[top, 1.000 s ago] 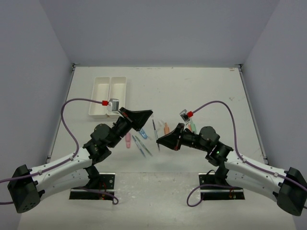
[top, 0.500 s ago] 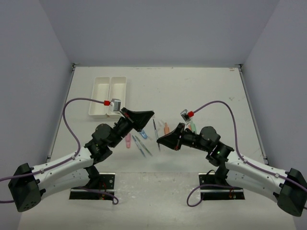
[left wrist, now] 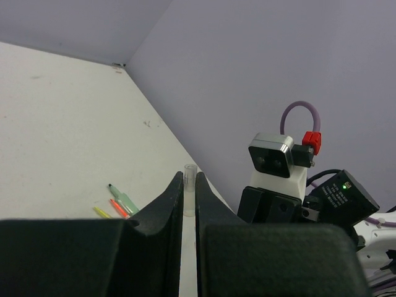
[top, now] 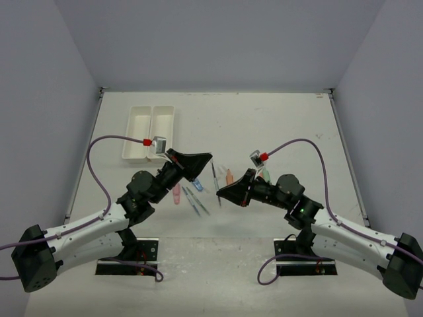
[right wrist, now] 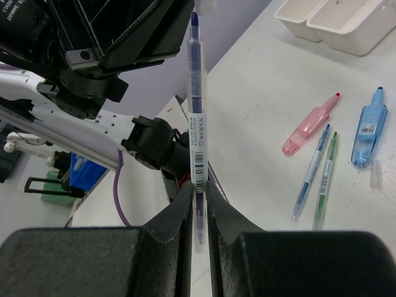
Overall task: Sort the stationery into containers
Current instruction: Close the pen cap on the pen.
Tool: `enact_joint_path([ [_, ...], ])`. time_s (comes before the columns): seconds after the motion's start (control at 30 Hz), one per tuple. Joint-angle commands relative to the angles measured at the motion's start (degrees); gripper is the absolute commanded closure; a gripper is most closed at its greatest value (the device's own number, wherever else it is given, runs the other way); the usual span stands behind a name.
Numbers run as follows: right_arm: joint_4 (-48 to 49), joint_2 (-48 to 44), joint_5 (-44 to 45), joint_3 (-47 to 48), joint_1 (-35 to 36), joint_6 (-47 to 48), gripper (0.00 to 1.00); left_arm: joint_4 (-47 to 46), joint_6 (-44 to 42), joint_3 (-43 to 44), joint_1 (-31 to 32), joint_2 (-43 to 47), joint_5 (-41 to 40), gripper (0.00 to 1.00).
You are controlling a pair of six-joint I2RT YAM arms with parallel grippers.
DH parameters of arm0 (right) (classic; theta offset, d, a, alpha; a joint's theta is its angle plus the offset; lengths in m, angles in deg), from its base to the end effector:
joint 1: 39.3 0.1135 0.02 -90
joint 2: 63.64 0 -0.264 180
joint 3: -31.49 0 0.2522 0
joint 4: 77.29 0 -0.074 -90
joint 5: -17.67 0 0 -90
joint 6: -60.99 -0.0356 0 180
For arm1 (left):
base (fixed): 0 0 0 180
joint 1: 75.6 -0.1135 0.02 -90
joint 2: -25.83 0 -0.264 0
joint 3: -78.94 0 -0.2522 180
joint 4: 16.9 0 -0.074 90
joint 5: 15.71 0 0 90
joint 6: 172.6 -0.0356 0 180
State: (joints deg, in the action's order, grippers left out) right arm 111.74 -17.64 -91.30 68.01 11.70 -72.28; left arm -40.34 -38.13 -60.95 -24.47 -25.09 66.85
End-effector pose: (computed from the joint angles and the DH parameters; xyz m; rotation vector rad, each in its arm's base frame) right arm 0.1125 0.1573 0.2610 -0.4149 1.7582 1.4986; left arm 0.1341 -0.1590 0.2950 -0.0339 1.4788 -1.2996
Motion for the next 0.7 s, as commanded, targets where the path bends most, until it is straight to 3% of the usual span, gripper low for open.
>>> enact_joint_path([
  [0.0, -0.2, -0.4, 2.6, 3.2, 0.3, 1.3, 1.00, -4.2, 1.2, -0.8, 0.1, -0.2, 1.2, 1.00],
  [0.67, -0.1, 0.6, -0.3, 3.0, 0.2, 1.7, 1.00, -1.7, -0.9, 1.4, 0.0, 0.7, -2.8, 1.00],
])
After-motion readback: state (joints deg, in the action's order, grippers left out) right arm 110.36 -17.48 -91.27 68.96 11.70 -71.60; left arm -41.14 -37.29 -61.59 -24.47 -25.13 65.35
